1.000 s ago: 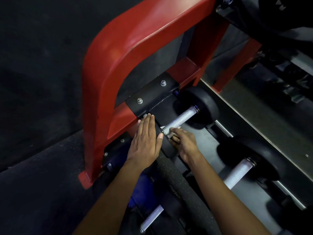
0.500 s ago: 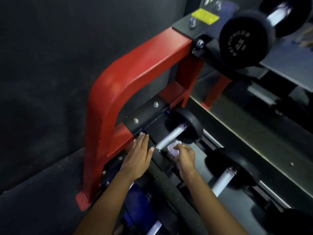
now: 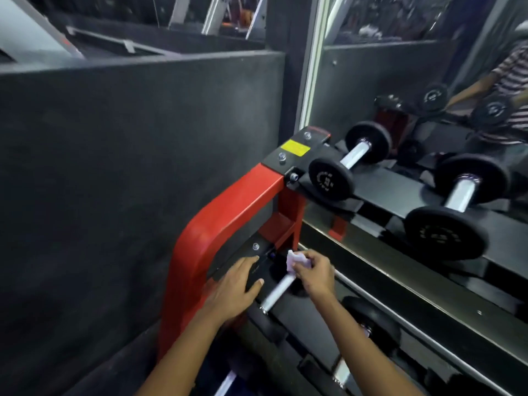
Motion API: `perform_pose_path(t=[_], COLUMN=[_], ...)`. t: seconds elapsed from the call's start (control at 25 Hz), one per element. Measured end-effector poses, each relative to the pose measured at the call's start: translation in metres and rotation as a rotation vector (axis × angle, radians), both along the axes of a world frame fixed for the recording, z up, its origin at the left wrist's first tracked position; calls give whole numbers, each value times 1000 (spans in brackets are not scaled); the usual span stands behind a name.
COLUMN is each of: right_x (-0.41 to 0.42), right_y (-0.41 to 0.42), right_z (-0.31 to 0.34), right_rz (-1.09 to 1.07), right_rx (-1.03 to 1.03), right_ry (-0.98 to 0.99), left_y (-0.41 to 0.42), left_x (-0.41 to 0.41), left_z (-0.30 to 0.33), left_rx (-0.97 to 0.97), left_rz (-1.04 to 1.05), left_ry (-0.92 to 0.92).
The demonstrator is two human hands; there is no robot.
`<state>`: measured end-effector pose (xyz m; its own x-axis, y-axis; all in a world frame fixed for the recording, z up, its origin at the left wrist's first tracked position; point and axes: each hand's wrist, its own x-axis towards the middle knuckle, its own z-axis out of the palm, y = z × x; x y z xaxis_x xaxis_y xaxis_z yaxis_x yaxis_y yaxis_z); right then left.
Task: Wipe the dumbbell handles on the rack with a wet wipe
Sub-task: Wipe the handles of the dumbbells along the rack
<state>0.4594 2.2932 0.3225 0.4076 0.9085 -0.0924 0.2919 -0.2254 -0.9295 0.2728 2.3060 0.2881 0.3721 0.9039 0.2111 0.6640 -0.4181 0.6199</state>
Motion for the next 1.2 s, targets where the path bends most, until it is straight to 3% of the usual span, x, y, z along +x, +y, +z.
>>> perform_pose_path(t=[0.2, 0.36, 0.72, 1.2], right_x=[25, 41, 22, -93], right_y=[-15, -38, -76, -100], right_z=[73, 94, 105, 89], right_rz=[-40, -8, -45, 14], right_rx=[141, 182, 206, 212], right_ry=[-193, -275, -301, -314], left_y=[5, -6, -29, -54], left_x=[13, 25, -6, -125], left_z=[57, 80, 82, 84], left_rx=[113, 138, 110, 73], left_rz=[-50, -69, -78, -19], left_ry=[-2, -14, -82, -125])
